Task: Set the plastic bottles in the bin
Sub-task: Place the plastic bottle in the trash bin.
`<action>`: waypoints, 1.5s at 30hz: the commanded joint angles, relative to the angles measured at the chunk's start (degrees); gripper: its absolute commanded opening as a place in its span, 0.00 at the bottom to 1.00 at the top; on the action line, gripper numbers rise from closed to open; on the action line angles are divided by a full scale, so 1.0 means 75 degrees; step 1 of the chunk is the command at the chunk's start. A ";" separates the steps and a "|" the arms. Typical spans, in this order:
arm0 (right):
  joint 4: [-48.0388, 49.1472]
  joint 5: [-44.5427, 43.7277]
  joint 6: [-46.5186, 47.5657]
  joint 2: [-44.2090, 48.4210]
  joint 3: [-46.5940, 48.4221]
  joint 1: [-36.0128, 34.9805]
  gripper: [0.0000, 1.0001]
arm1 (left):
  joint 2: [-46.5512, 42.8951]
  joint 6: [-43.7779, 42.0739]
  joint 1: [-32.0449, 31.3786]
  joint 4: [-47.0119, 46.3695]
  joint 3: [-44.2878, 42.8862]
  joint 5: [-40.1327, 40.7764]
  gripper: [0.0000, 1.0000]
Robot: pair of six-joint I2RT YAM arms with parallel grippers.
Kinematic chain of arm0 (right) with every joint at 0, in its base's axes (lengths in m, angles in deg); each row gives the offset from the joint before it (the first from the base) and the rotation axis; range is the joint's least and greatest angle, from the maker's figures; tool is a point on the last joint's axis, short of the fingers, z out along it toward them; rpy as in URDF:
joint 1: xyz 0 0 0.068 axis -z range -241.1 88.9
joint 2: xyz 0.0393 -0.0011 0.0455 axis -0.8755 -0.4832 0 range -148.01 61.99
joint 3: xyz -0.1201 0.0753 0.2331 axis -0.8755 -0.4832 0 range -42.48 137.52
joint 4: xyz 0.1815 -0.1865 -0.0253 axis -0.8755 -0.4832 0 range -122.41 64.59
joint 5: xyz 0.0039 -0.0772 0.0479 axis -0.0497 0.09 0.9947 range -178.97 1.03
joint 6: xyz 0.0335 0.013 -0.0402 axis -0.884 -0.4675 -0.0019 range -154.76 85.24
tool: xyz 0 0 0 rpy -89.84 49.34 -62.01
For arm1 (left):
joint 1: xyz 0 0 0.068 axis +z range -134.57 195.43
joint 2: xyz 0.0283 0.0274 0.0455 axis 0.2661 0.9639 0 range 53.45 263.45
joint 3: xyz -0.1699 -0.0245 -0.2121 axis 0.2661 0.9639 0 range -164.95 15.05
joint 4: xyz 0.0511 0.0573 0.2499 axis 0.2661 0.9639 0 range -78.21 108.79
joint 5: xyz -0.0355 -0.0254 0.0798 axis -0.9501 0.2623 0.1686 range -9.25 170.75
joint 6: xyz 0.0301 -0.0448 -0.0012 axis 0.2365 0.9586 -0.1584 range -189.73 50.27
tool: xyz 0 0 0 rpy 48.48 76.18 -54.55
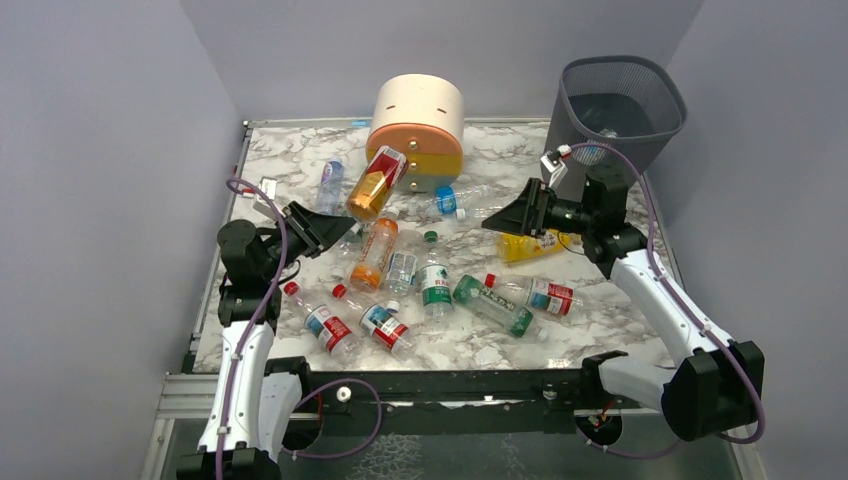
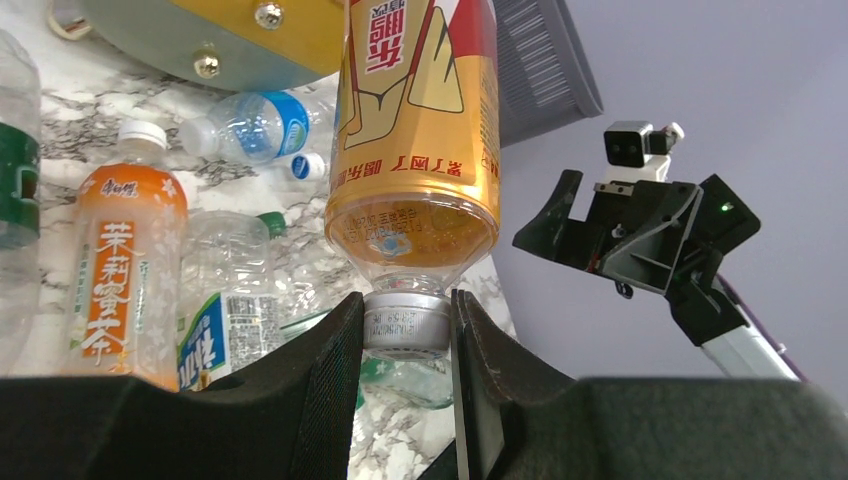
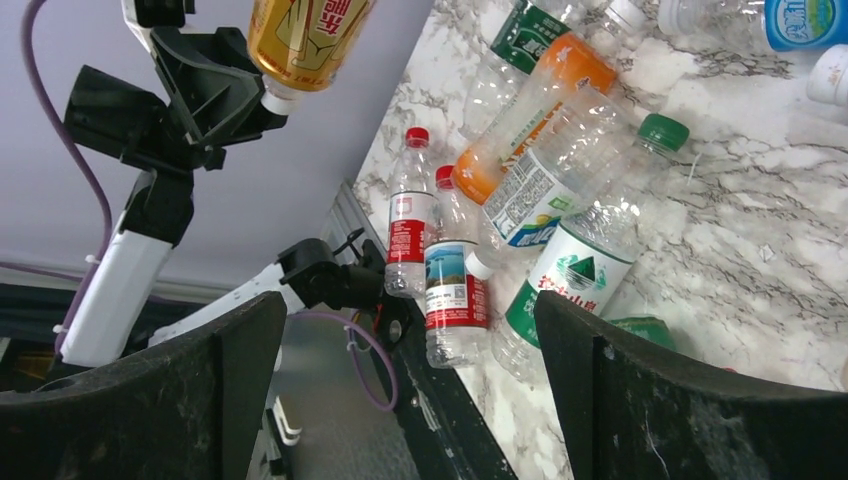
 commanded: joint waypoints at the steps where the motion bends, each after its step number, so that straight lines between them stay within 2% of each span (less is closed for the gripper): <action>1: 0.0657 0.0348 -0.0459 0.0096 0.0038 -0.0048 0.98 | -0.0022 0.0631 -0.0082 -0.0904 -0.0077 -0.0358 0.17; 13: 0.2856 0.0471 -0.2229 -0.0393 0.0187 -0.0106 1.00 | 0.0173 0.1265 -0.0339 -0.1660 -0.0161 -0.0440 0.20; 27: 0.4221 -0.0676 -0.2600 -0.2257 0.1452 -0.1441 1.00 | 0.0016 0.1464 -0.0508 -0.1747 -0.0041 -0.0352 0.21; 36: 0.5463 -0.1040 -0.3226 -0.3301 0.1970 -0.1922 0.99 | -0.0077 0.1505 -0.0545 -0.1775 0.0064 -0.0328 0.22; 42: 0.5582 -0.1286 -0.3286 -0.3922 0.2538 -0.2283 1.00 | -0.0111 0.1529 -0.0557 -0.1859 0.0160 -0.0331 0.22; 45: 0.6094 -0.1315 -0.3584 -0.4177 0.2624 -0.2383 1.00 | -0.0119 0.1517 -0.0579 -0.1881 0.0221 -0.0314 0.23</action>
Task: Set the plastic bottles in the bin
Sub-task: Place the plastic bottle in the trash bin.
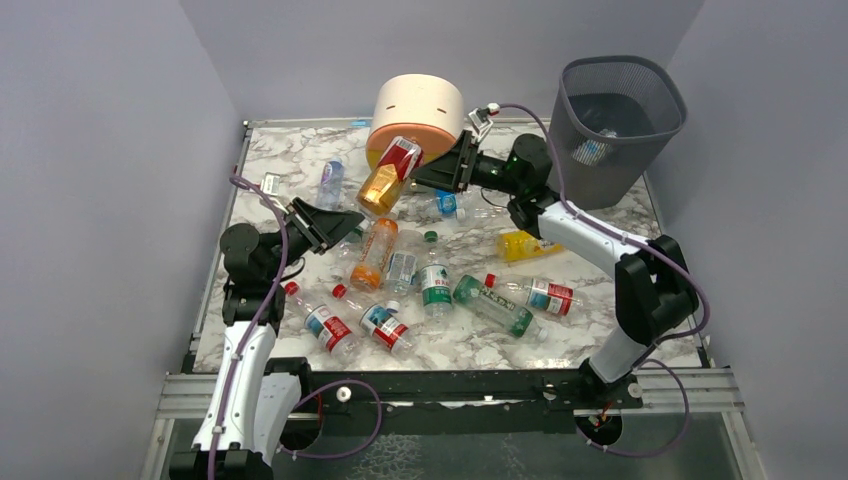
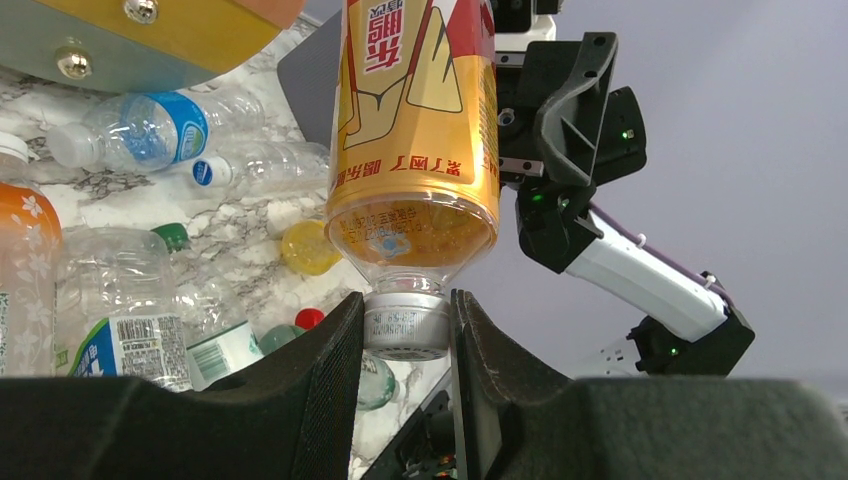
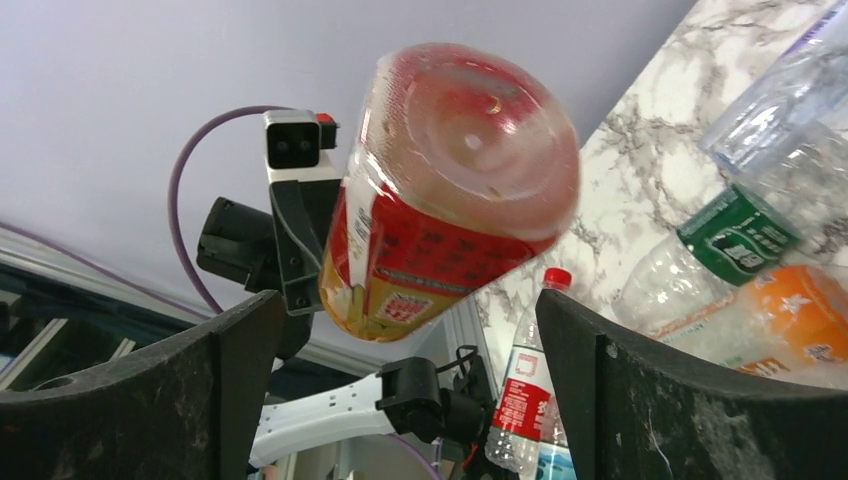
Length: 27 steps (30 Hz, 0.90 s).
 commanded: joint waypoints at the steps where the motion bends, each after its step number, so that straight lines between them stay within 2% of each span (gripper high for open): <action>1: 0.0900 -0.0268 -0.0389 -0.0397 0.0386 -0.0203 0.99 | -0.0122 0.0061 -0.0079 -0.0385 0.0173 -0.0090 0.23; 16: 0.0455 -0.0374 -0.0398 -0.1398 0.1501 -0.0490 0.99 | -0.0092 0.0170 -0.0221 -0.0606 0.0398 -0.0116 0.24; 24: 0.0165 -0.0317 -0.0270 -0.1707 0.1953 -0.0497 0.85 | 0.0039 0.0176 -0.0263 -0.0733 0.0390 -0.0322 0.26; 27: 0.0158 -0.0311 -0.0249 -0.1729 0.1982 -0.0495 0.75 | 0.0100 0.0158 -0.0269 -0.0758 0.0337 -0.0422 0.27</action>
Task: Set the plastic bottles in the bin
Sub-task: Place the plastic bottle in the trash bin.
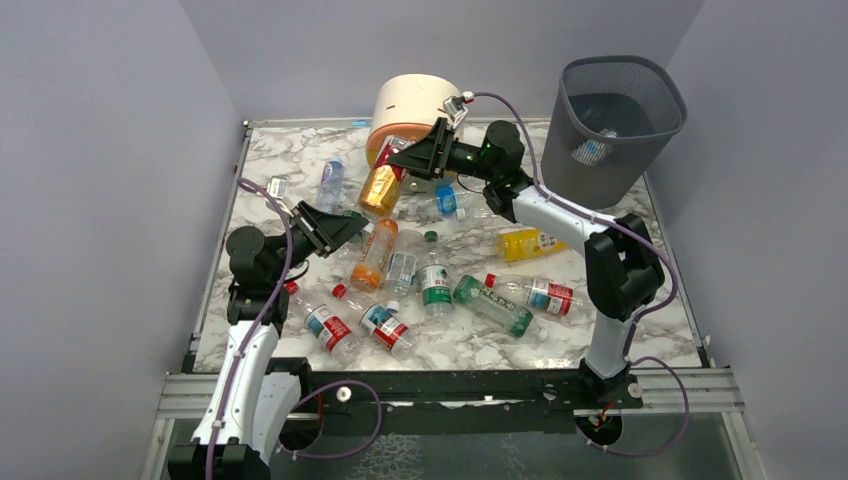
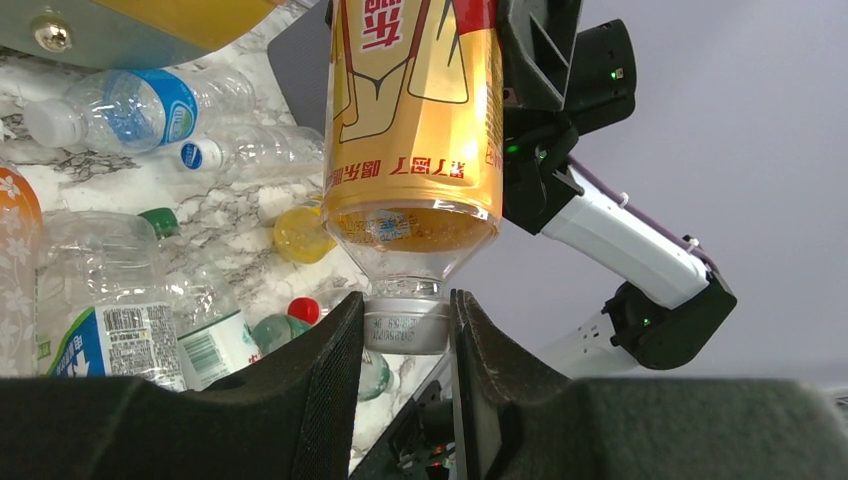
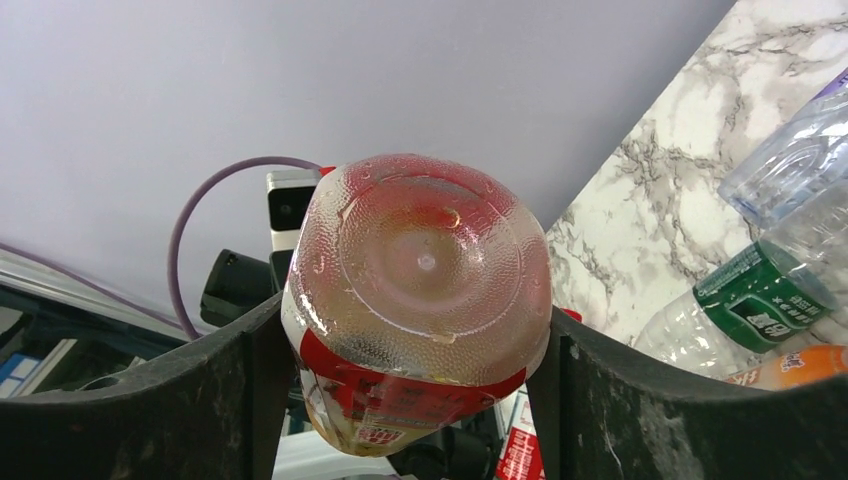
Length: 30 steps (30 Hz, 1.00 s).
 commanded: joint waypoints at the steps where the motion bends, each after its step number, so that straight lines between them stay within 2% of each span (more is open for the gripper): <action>1: -0.0076 -0.0104 0.0181 -0.0122 0.0278 -0.0060 0.72 | 0.0077 -0.0001 -0.0077 -0.0333 -0.0071 -0.0424 0.31; 6: -0.0840 -0.0320 0.0804 0.0237 0.0332 -0.0055 0.67 | 0.0354 -0.0127 -0.0083 -0.0345 -0.0322 -0.0720 0.57; 10: -0.1631 -0.0599 0.1429 0.0659 0.0280 -0.0059 0.67 | 0.0510 -0.0207 -0.0085 -0.0334 -0.0671 -0.0916 0.71; 11: -0.1757 -0.0645 0.1519 0.0776 0.0221 -0.0060 0.66 | 0.0534 -0.0228 -0.0085 -0.0336 -0.0751 -0.0942 0.88; 12: -0.1848 -0.0683 0.1601 0.0886 0.0159 -0.0060 0.66 | 0.0548 -0.0238 -0.0083 -0.0333 -0.0814 -0.0956 0.98; 23: -0.3264 -0.1274 0.2489 0.2289 -0.0616 0.0175 0.63 | 0.0954 -0.0298 -0.0086 -0.0339 -0.1330 -0.1098 0.99; 30: -0.4673 -0.1914 0.3472 0.3151 -0.0447 0.0641 0.63 | 0.1042 -0.0363 -0.0083 -0.0333 -0.1403 -0.1018 0.99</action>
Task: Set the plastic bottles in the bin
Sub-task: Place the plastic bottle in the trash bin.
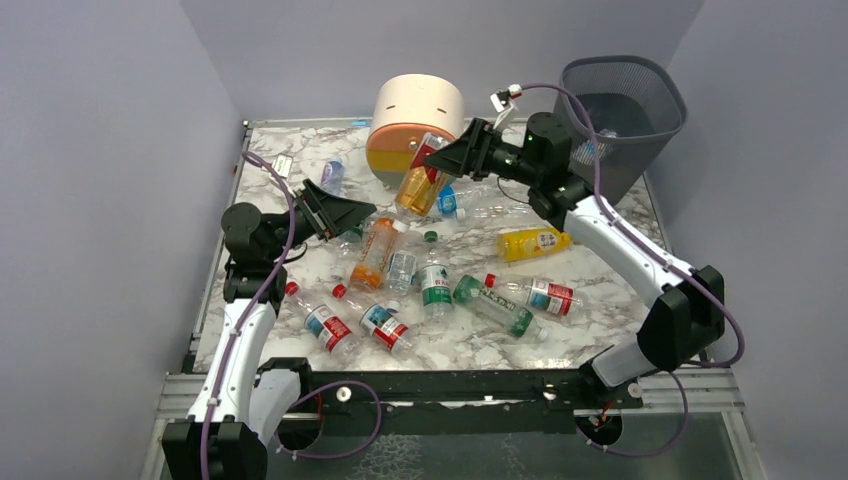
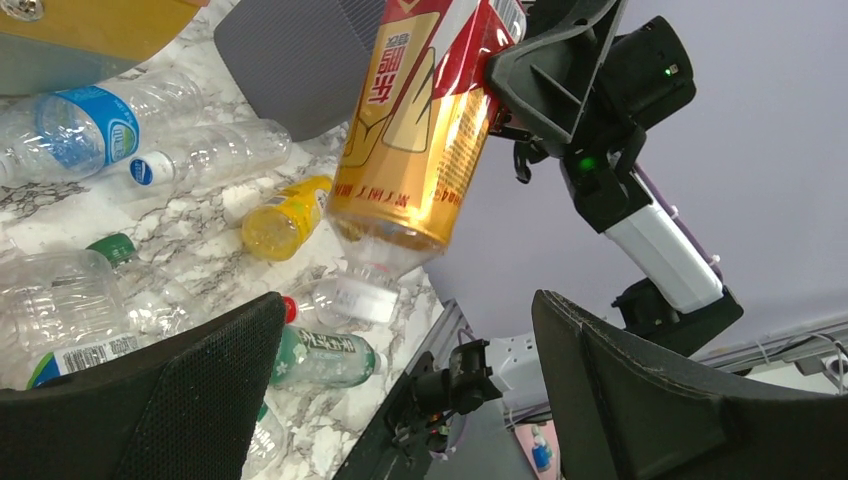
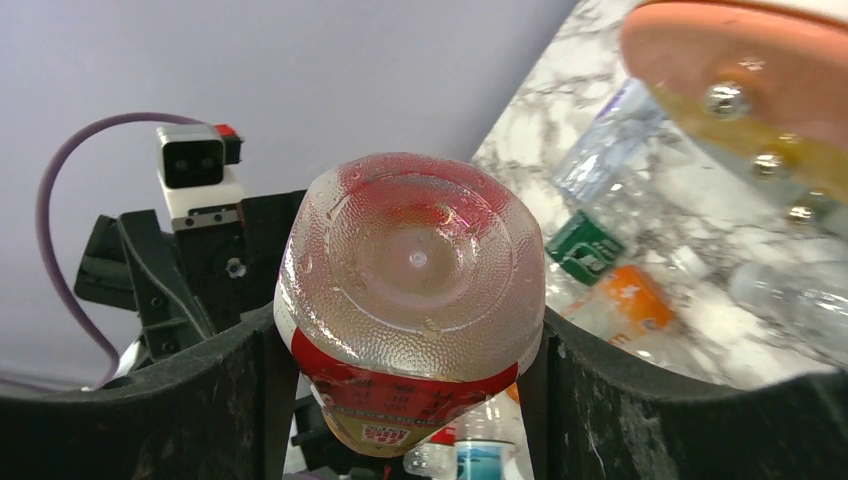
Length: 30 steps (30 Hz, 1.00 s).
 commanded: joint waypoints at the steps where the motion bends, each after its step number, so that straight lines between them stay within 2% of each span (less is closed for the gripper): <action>1: -0.1164 -0.0683 0.0908 0.0670 0.0197 0.0353 0.63 | 0.0071 -0.0168 -0.0038 -0.0198 -0.0268 -0.0139 0.99; 16: -0.1693 0.0306 0.1035 0.1272 0.0736 0.2634 0.63 | 0.0260 -0.0351 -0.0035 -0.0169 -0.0034 -0.0106 0.99; 30: -0.2062 0.0339 0.1195 0.0965 0.2413 0.5283 0.64 | 0.0294 -0.0536 -0.0034 0.0094 0.0024 -0.0109 0.99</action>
